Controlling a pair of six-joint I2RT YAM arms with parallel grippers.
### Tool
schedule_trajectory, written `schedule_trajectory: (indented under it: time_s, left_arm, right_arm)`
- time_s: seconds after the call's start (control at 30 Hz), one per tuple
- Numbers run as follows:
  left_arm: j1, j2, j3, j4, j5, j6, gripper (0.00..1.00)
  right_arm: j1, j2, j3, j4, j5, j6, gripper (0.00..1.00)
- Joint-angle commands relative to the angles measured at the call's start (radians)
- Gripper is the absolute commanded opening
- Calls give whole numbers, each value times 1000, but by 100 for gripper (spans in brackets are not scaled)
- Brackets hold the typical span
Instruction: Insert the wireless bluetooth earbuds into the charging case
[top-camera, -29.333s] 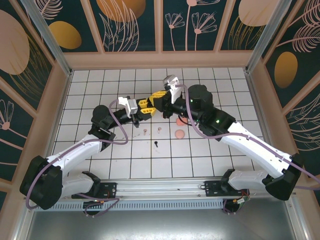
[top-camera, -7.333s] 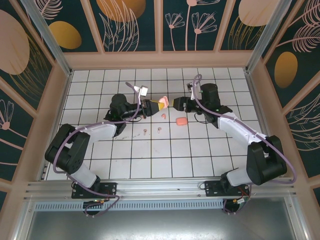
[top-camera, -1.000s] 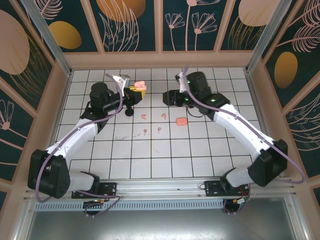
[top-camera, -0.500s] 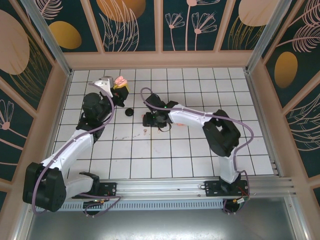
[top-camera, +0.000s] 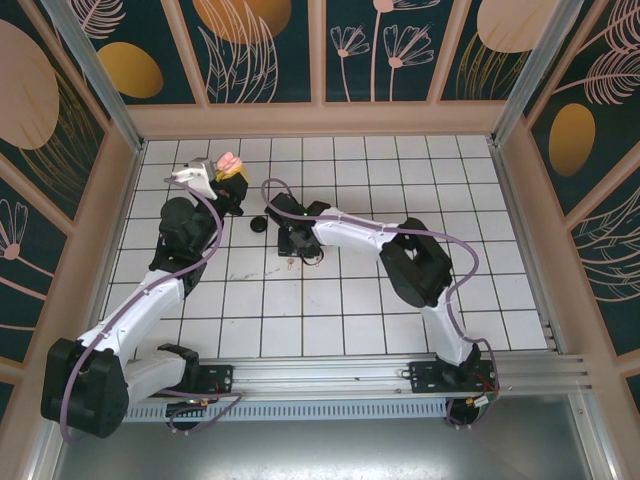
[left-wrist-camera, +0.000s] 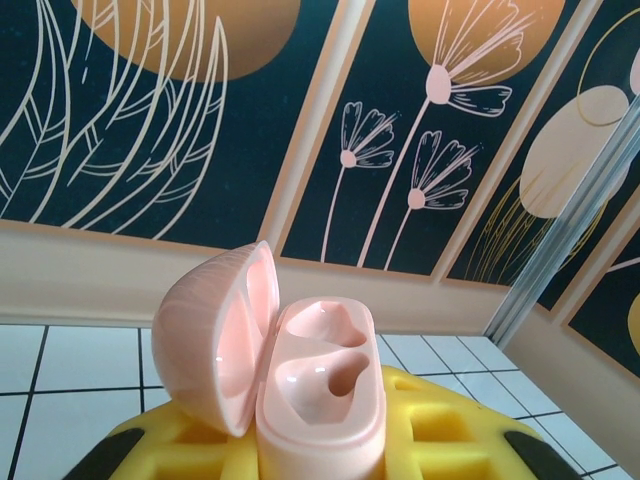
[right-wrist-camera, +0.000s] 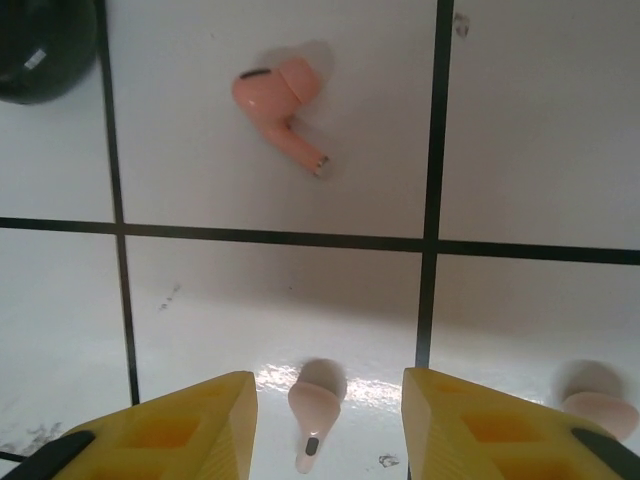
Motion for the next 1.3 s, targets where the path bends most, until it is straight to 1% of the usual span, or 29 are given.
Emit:
schedule_trajectory:
  time_s: [0.0,0.4,0.93,1.07,1.27]
  left_arm:
    - [4,-17,-6,56,-16,-13,0]
    - [4,-24,-29,83,-10,-20,0]
    - [4,-32,-46,97,-5,-26,0]
    - [4,-34,-47,100,-4,-31,0]
    - [4,-35,-47,104,3,-42,0]
  right_arm:
    - [21,44,71,-88,40,1,42]
    - [43,101,100,-114,31,12,41]
    - [60,136,124,-112,17,13,28]
    - [68,136,119,-114,24,12,27]
    - [74,119,103,-110,42,8,21]
